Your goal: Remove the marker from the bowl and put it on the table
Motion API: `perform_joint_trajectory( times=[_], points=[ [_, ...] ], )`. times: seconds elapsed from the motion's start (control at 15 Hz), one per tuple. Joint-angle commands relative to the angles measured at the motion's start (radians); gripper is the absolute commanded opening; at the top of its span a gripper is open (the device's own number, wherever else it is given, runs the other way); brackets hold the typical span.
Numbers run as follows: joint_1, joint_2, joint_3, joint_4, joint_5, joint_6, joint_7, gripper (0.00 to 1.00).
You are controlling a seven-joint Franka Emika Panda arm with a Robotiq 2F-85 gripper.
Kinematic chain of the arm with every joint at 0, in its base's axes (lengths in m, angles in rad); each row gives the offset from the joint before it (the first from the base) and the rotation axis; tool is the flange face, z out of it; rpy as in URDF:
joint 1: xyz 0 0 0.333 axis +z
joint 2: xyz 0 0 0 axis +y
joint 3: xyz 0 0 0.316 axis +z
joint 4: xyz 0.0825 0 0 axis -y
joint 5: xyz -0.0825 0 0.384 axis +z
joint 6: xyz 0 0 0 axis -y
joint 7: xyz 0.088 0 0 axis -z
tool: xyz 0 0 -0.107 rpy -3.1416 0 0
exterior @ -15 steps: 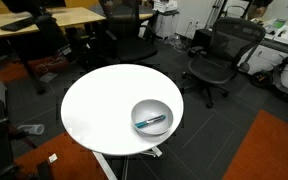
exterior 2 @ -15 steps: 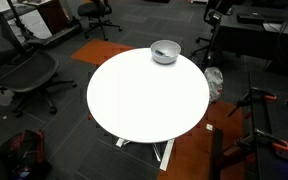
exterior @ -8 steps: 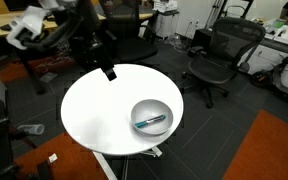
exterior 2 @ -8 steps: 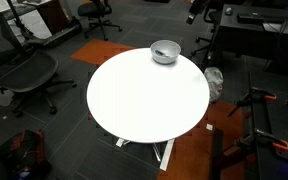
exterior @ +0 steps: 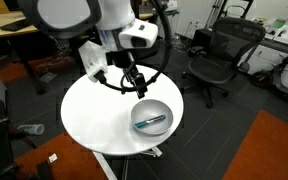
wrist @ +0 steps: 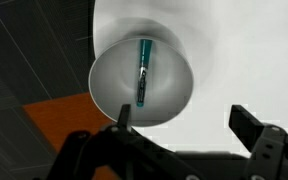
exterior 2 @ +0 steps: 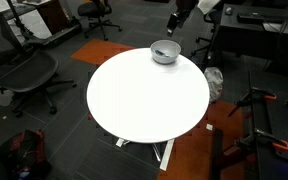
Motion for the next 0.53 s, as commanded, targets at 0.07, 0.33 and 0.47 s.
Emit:
perform_joint_trajectory(
  times=[0.07,0.33,0.47],
  points=[
    [-0.031,0.154,0.011,0.143,0.012,-0.044,-0.012,1.0],
    [-0.059,0.258,0.021,0.231,0.018,-0.054,-0.013,1.0],
    [-0.077,0.311,0.03,0.284,0.025,-0.072,-0.017,1.0]
  ],
)
